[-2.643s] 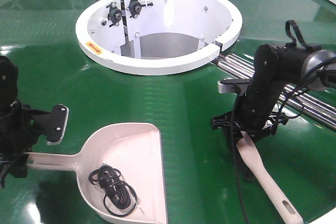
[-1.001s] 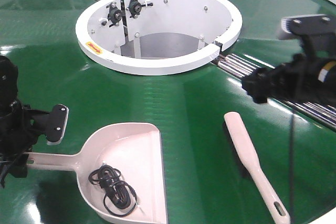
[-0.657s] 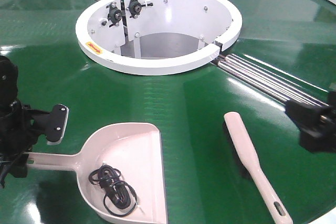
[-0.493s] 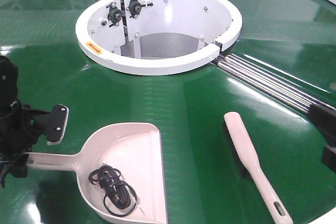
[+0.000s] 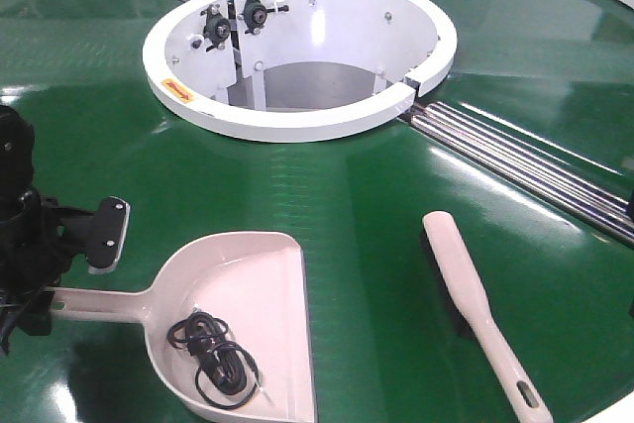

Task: Clean and inspect green conveyor with broom and dustpan
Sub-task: 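Open the left gripper to release the dustpan handle and withdraw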

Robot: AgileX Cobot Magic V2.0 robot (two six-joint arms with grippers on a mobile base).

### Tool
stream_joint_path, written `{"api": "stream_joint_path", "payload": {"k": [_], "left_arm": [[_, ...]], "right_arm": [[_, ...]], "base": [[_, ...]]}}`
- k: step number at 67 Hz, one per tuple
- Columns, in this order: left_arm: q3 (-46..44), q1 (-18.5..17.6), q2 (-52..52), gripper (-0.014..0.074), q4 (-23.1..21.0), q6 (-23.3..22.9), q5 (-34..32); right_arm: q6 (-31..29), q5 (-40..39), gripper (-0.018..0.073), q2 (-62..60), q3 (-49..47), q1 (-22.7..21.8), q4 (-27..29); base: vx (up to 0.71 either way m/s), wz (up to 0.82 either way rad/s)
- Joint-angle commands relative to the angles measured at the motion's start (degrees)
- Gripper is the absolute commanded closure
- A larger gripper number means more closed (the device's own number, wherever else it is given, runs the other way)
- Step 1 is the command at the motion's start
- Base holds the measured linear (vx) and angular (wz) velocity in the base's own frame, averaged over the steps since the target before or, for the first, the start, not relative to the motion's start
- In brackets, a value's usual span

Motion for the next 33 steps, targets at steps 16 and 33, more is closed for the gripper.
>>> {"api": "stream_joint_path", "payload": {"k": [16, 33], "left_arm": [[-1.47, -0.52, -1.88, 0.0619, -1.30, 0.62, 0.73], [-1.47, -0.52, -1.88, 0.0619, -1.30, 0.62, 0.77]], "right_arm": [[-0.33, -4.46, 0.0569, 0.19, -1.44, -0.40, -0.41], [-0.30, -4.28, 0.0569, 0.19, -1.44, -0.40, -0.41]], "base": [[0.00, 0.00], [0.00, 0.00]]}}
